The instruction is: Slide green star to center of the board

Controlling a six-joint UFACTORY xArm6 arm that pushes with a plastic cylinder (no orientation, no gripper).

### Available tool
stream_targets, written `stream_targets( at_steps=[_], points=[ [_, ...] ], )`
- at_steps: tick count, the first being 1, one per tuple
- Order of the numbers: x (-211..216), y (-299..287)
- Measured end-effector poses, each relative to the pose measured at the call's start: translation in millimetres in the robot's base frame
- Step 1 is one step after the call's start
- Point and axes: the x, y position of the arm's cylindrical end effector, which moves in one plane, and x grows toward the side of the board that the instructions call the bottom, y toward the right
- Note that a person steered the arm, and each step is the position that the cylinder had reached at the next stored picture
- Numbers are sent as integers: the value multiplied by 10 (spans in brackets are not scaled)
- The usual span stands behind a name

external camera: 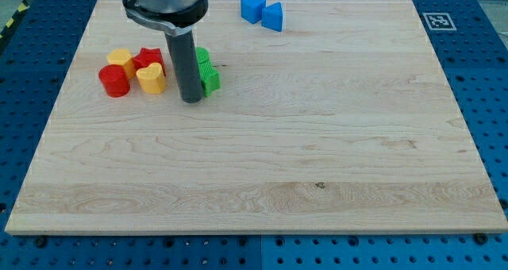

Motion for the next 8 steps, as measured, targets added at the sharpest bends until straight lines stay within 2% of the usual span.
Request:
stream_targets(
  at_steps=[2,3,5,8],
  points=[
    [-39,186],
    [-54,-102],
    [-526,-300],
    [-452,182]
  ],
)
